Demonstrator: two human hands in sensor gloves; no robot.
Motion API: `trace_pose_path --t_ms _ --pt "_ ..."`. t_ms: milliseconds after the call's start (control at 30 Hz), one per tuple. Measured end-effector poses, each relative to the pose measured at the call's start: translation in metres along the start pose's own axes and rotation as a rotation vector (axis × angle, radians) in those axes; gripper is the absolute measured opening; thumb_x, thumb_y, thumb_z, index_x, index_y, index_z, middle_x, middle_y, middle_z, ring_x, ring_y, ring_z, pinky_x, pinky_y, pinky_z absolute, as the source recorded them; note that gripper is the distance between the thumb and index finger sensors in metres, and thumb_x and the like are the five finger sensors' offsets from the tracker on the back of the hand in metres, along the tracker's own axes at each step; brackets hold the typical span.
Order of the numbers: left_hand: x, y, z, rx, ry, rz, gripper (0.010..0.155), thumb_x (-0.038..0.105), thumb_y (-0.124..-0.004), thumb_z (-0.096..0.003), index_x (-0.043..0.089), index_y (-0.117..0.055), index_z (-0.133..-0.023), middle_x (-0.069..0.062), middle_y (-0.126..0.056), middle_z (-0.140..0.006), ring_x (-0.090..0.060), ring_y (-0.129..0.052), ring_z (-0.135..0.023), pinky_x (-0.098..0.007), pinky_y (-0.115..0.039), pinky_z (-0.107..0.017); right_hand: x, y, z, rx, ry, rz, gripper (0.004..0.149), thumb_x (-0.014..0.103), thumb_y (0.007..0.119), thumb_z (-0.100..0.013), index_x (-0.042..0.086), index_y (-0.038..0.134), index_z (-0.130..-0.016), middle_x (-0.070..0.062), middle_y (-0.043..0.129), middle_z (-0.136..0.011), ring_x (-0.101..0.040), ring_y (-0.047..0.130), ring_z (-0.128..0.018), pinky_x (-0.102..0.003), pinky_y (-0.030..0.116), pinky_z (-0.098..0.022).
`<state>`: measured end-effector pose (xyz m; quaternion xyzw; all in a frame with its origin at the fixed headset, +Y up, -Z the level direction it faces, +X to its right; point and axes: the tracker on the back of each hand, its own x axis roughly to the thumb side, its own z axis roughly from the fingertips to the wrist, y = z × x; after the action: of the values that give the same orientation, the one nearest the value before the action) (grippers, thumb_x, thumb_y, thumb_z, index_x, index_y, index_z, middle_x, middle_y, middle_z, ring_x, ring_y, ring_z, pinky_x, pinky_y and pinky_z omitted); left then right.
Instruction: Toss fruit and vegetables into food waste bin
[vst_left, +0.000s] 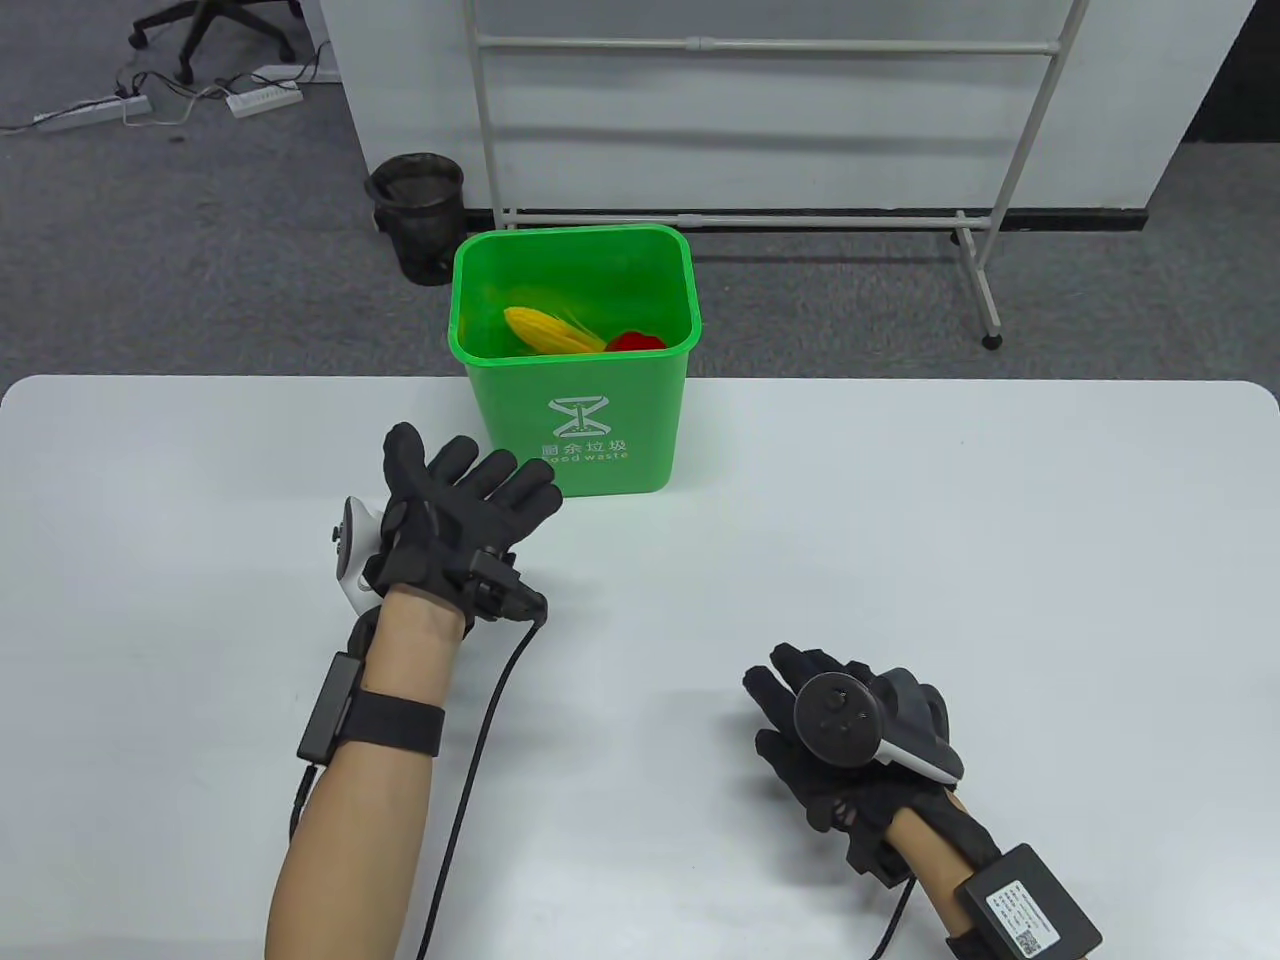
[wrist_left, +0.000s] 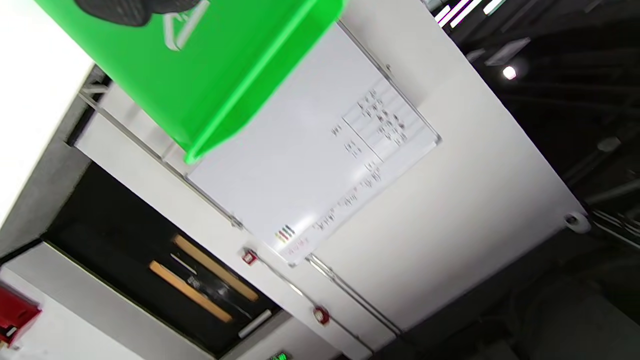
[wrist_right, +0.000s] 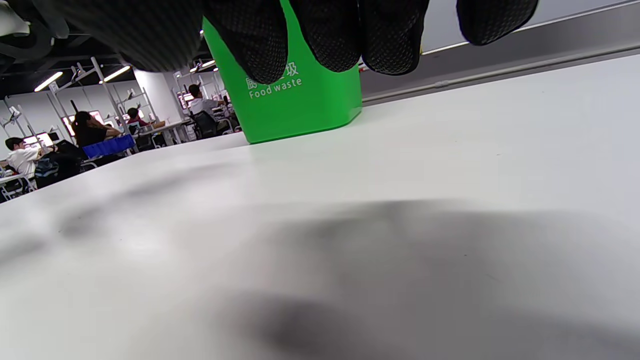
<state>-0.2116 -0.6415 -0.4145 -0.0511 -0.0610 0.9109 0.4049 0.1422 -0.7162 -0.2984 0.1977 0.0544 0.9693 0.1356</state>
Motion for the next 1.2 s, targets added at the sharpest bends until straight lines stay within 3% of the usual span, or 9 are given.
trace_pose_path --t_ms 200,233,333,433,567,733,800,967,1200 --pt "0.058 -0.045 0.032 -0.288 -0.236 -0.41 0.088 0.071 -0.048 -0.0492 0.009 -0.02 -0.105 -0.035 -0.013 -0.111 -0.062 -0.038 -0.102 -0.073 -0.047 -0.07 0.005 -0.005 0.001 -0.059 -0.014 -0.014 0.069 0.048 0.071 -0.043 0.023 0.056 -0.106 -0.014 0.05 -0.114 -0.046 0.058 -0.107 -0.073 0.047 -0.072" --pt "0.066 -0.054 0.042 -0.306 -0.29 -0.525 0.089 0.07 -0.05 -0.0491 0.009 -0.02 -0.106 -0.033 -0.03 -0.108 -0.063 -0.037 -0.102 -0.074 -0.045 -0.07 0.006 -0.007 0.001 -0.068 -0.022 -0.016 0.069 0.048 0.071 -0.043 0.023 0.056 -0.106 -0.014 0.049 -0.114 -0.047 0.058 -0.107 -0.073 0.047 -0.072" --pt "0.075 -0.07 0.07 -0.239 -0.489 -0.917 0.09 0.068 -0.056 -0.0467 0.009 -0.025 -0.107 -0.034 -0.024 -0.112 -0.063 -0.041 -0.101 -0.077 -0.046 -0.067 0.011 -0.01 0.002 -0.113 -0.032 -0.012 0.071 0.049 0.072 -0.043 0.024 0.054 -0.107 -0.013 0.048 -0.114 -0.046 0.056 -0.108 -0.073 0.045 -0.072" --pt "0.07 -0.075 0.098 -0.167 -0.658 -1.444 0.087 0.067 -0.058 -0.0457 0.009 -0.036 -0.106 -0.033 -0.03 -0.112 -0.063 -0.047 -0.1 -0.076 -0.05 -0.066 0.017 -0.018 0.004 -0.194 -0.054 0.008 0.072 0.049 0.072 -0.043 0.025 0.051 -0.108 -0.013 0.045 -0.116 -0.046 0.053 -0.109 -0.074 0.043 -0.073" --pt "0.041 -0.057 0.12 -0.136 -0.657 -1.971 0.086 0.066 -0.061 -0.0446 0.011 -0.038 -0.107 -0.032 -0.029 -0.113 -0.062 -0.043 -0.101 -0.077 -0.047 -0.067 0.023 -0.024 0.006 -0.278 -0.055 0.071 0.073 0.049 0.073 -0.043 0.028 0.049 -0.108 -0.011 0.042 -0.117 -0.045 0.047 -0.112 -0.075 0.037 -0.075" --pt "0.003 -0.01 0.129 -0.124 -0.436 -2.439 0.091 0.07 -0.059 -0.0414 0.017 -0.03 -0.109 -0.028 -0.02 -0.115 -0.06 -0.029 -0.105 -0.078 -0.036 -0.069 0.021 -0.024 0.001 -0.278 0.014 0.217 0.081 0.056 0.073 -0.041 0.037 0.034 -0.11 -0.006 0.025 -0.12 -0.042 0.027 -0.117 -0.076 0.023 -0.076" --pt "-0.005 0.015 0.129 -0.108 -0.364 -2.533 0.092 0.071 -0.058 -0.0408 0.018 -0.028 -0.109 -0.028 -0.02 -0.114 -0.06 -0.027 -0.105 -0.078 -0.035 -0.069 0.016 -0.022 -0.001 -0.246 0.063 0.256 0.085 0.06 0.072 -0.041 0.041 0.025 -0.11 -0.003 0.014 -0.121 -0.04 0.017 -0.118 -0.077 0.016 -0.077" --pt "-0.007 0.054 0.128 -0.072 -0.187 -2.508 0.092 0.07 -0.059 -0.0396 0.018 -0.028 -0.108 -0.027 -0.02 -0.113 -0.06 -0.023 -0.104 -0.078 -0.032 -0.069 -0.004 -0.022 -0.002 -0.226 0.135 0.202 0.086 0.059 0.073 -0.041 0.042 0.025 -0.109 -0.002 0.013 -0.121 -0.039 0.014 -0.118 -0.077 0.012 -0.077" --pt "0.0 0.065 0.127 -0.031 -0.171 -2.462 0.091 0.07 -0.059 -0.0397 0.017 -0.029 -0.108 -0.027 -0.019 -0.113 -0.06 -0.024 -0.104 -0.078 -0.032 -0.068 -0.017 -0.026 0.001 -0.243 0.183 0.173 0.084 0.058 0.073 -0.041 0.04 0.028 -0.11 -0.003 0.014 -0.121 -0.039 0.016 -0.118 -0.077 0.013 -0.077"
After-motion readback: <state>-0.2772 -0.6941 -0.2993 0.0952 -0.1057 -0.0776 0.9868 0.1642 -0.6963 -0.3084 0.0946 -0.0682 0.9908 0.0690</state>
